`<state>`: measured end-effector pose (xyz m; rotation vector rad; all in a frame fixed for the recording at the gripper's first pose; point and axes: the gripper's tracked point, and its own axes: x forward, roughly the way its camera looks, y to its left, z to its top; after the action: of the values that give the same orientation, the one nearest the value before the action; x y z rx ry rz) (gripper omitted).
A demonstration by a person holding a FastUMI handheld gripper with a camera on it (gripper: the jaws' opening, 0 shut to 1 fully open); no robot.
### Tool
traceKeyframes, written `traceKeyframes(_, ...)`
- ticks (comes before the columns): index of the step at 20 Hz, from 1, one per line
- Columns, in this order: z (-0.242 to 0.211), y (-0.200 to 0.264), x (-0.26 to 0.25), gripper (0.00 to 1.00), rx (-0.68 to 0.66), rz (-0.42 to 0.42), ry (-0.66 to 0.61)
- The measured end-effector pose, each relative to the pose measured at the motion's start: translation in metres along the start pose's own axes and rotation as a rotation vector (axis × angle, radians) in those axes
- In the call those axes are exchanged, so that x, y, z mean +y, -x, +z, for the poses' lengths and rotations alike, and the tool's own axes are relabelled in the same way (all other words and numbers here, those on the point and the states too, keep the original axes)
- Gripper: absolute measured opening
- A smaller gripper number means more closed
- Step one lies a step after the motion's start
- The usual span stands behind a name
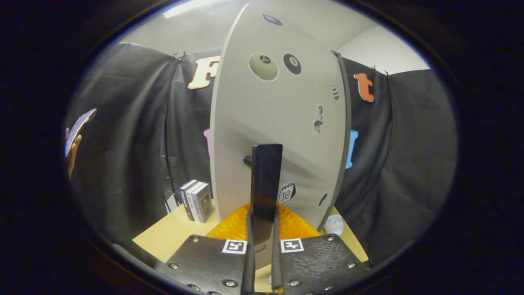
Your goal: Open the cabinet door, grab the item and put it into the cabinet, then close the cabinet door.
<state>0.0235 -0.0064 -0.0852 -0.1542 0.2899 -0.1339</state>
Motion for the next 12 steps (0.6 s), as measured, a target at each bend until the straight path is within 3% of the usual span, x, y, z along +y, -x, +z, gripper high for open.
traceKeyframes(12,-0.002,0.013,-0.027,0.15,0.018,-0.155,0.001)
